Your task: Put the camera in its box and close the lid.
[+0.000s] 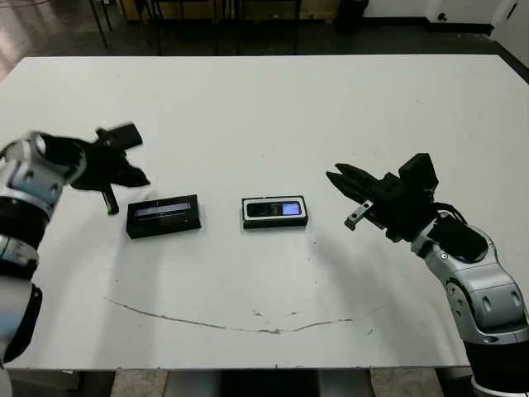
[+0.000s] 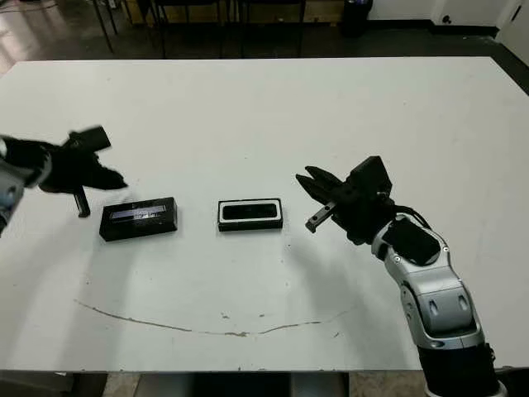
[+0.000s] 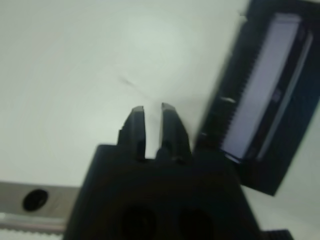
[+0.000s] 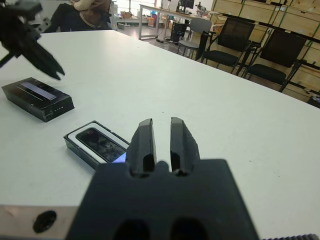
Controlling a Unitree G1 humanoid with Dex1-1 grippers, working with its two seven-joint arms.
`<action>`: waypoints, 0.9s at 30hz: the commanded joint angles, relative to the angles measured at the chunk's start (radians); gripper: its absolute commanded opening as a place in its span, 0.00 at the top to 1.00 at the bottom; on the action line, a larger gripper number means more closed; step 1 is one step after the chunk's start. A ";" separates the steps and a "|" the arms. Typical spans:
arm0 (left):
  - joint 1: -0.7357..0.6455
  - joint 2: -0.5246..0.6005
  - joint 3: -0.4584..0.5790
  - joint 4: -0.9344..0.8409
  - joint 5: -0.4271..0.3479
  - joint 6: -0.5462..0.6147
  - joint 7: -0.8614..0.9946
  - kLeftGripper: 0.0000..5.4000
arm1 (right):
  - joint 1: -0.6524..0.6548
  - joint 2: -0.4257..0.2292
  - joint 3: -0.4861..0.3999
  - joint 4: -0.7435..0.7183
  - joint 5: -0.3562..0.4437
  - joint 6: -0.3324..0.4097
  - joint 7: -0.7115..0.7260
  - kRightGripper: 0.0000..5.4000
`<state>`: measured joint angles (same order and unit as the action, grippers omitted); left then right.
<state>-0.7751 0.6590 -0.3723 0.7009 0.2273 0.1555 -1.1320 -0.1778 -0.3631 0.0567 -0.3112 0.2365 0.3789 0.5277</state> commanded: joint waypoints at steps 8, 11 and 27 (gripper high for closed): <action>0.102 0.091 -0.011 -0.185 0.002 0.037 -0.162 1.00 | 0.017 -0.014 -0.008 0.008 0.008 0.011 0.007 0.99; 0.142 0.146 -0.013 -0.307 -0.002 0.038 -0.216 1.00 | 0.010 -0.021 -0.006 0.005 0.006 0.025 0.008 0.99; 0.214 0.205 -0.010 -0.492 -0.033 0.080 -0.295 1.00 | -0.001 -0.024 0.005 -0.004 -0.007 0.042 -0.003 0.99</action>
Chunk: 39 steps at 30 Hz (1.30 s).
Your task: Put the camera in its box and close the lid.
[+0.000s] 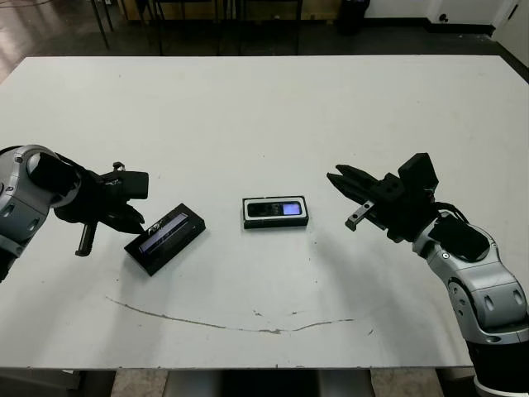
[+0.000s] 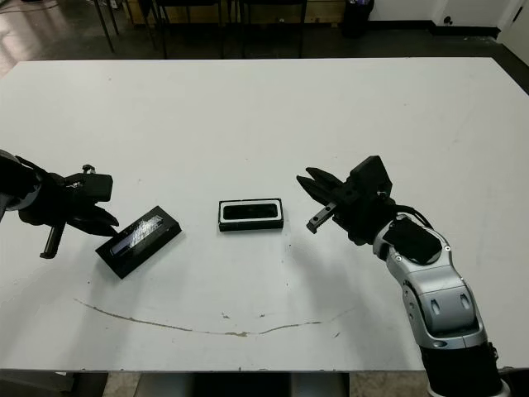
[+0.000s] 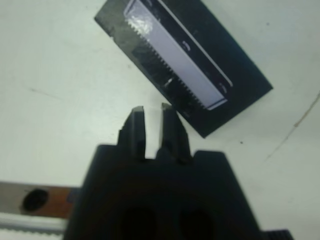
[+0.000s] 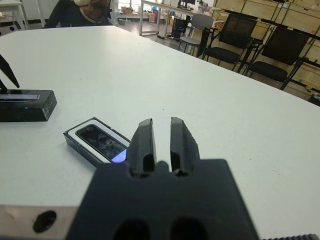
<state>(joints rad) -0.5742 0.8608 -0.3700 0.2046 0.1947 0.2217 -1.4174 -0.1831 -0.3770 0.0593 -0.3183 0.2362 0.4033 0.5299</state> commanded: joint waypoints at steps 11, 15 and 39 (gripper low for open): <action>0.167 0.012 0.139 -0.150 0.150 0.128 0.449 1.00 | 0.016 0.001 0.001 0.021 -0.001 -0.017 0.003 0.99; 0.305 -0.020 0.277 -0.315 0.163 0.188 0.645 1.00 | 0.027 -0.001 0.000 0.016 -0.003 -0.029 0.002 0.99; 0.771 -0.357 0.600 -0.949 -0.443 0.338 0.935 0.76 | 0.042 0.017 0.013 0.017 -0.002 -0.041 -0.005 1.00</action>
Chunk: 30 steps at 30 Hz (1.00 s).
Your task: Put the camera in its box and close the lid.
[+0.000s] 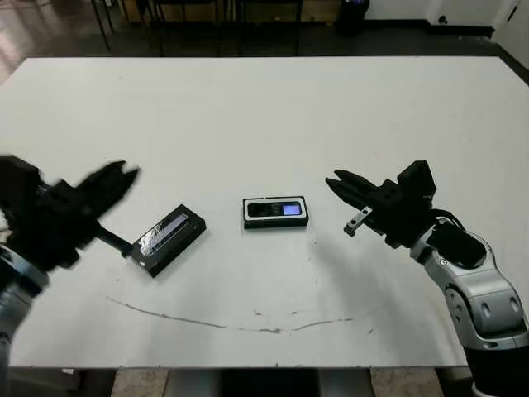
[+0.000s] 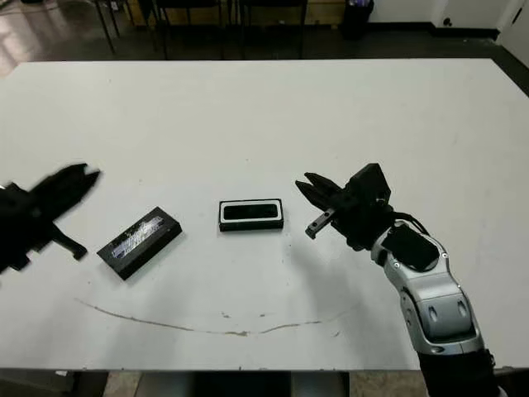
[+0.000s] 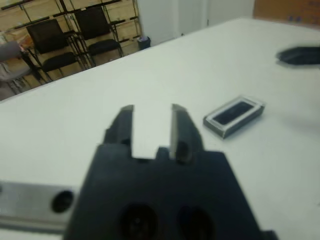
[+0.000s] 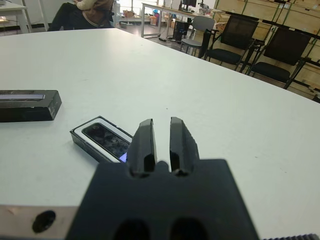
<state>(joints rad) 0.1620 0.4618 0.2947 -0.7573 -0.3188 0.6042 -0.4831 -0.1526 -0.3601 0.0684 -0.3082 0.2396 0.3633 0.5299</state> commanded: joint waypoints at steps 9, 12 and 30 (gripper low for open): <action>0.100 0.103 -0.241 0.076 0.220 -0.137 -0.017 0.37 | 0.023 0.004 -0.005 0.011 0.006 -0.011 -0.002 1.00; 0.116 0.109 -0.262 0.088 0.249 -0.131 -0.012 0.23 | 0.022 0.005 -0.007 0.014 0.012 -0.014 0.003 1.00; 0.087 0.118 -0.252 0.183 0.257 -0.097 -0.022 0.00 | 0.017 0.003 -0.007 0.040 0.022 -0.032 0.009 1.00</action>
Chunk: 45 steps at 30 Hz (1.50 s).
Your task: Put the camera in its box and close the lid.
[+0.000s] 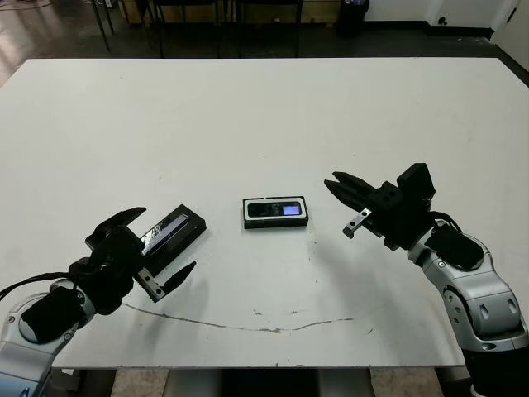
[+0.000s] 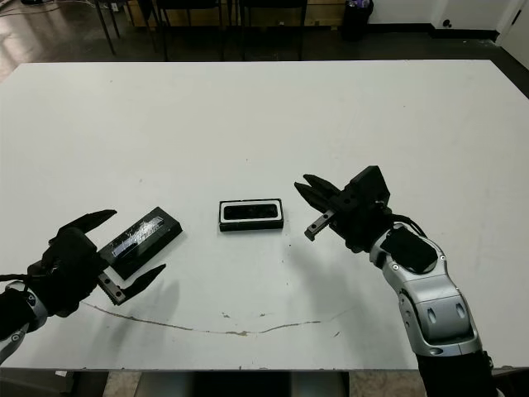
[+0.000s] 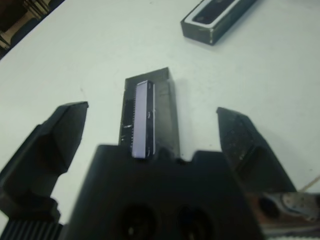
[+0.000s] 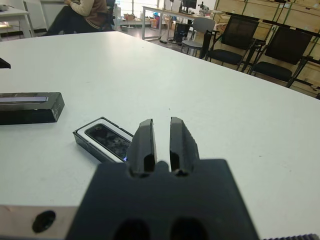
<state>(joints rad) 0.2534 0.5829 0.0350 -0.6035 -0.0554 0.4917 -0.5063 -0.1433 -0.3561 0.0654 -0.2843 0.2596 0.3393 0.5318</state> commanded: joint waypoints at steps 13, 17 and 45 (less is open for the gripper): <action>-0.077 -0.065 0.114 0.109 -0.280 0.219 -0.012 0.00 | 0.019 -0.013 -0.003 0.008 0.002 0.005 0.009 1.00; -0.082 -0.049 0.101 0.142 -0.271 0.196 -0.027 0.00 | 0.022 -0.012 -0.007 0.015 0.008 -0.007 0.019 1.00; -0.091 -0.042 0.066 0.276 -0.320 0.202 -0.066 0.00 | 0.018 -0.024 -0.019 0.026 0.016 -0.002 0.034 1.00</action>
<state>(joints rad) 0.1551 0.5451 0.0982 -0.3466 -0.3639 0.6541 -0.5746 -0.1378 -0.3652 0.0544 -0.2704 0.2728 0.3307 0.5564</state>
